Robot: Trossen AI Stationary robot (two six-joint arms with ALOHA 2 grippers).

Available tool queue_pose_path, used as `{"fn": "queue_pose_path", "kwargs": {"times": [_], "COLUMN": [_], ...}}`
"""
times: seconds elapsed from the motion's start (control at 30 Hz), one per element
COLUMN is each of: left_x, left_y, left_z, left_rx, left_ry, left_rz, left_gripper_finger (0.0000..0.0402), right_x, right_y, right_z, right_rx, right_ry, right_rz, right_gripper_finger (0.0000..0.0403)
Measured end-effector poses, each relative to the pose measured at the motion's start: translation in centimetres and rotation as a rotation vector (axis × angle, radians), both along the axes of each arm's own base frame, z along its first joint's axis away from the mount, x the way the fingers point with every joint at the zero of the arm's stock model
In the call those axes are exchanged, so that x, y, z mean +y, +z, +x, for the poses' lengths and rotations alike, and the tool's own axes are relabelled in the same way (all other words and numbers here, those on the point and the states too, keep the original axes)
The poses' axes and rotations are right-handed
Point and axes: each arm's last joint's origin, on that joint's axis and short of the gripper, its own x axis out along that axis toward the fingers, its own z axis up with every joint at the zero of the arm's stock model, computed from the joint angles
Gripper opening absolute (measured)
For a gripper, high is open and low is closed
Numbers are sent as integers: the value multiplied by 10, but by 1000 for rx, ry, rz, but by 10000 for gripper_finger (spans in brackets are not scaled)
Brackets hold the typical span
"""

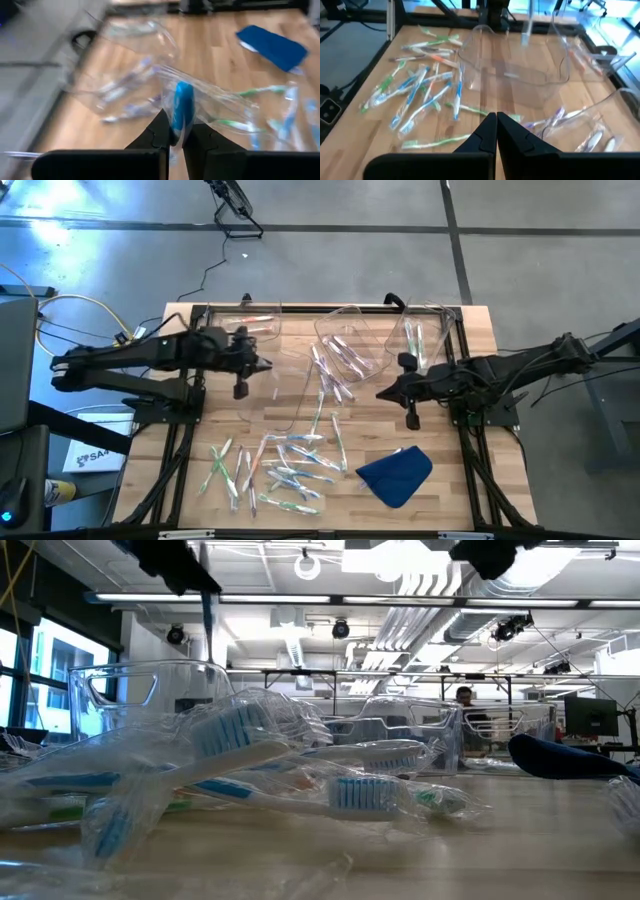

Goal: Pick & Place Toothbrushes
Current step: Put the blue toothbrush into the bottom transparent bin

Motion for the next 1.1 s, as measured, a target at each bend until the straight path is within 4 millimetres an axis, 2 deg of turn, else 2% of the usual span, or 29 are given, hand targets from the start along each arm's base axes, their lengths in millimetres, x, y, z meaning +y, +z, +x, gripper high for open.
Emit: {"fn": "queue_pose_path", "kwargs": {"times": [0.23, 0.53, 0.87, 1.1], "left_x": [4, 5, 5, 6], "left_y": [-23, -55, -86, -96], "left_z": [29, 58, 77, 84], "left_rx": [97, 245, 391, 420], "left_ry": [-21, -42, -53, -63], "left_rz": [-128, -331, -470, -480], "left_gripper_finger": [23, 21, 23, 24], "right_x": [0, 2, 2, 2], "right_y": [-22, -44, -67, -69], "right_z": [0, 2, 0, -1], "right_rx": [27, -42, -45, -43], "right_ry": [-16, 21, 34, 22], "right_rz": [39, 84, 125, 156], "right_gripper_finger": [4, 4, 4, 4]}}
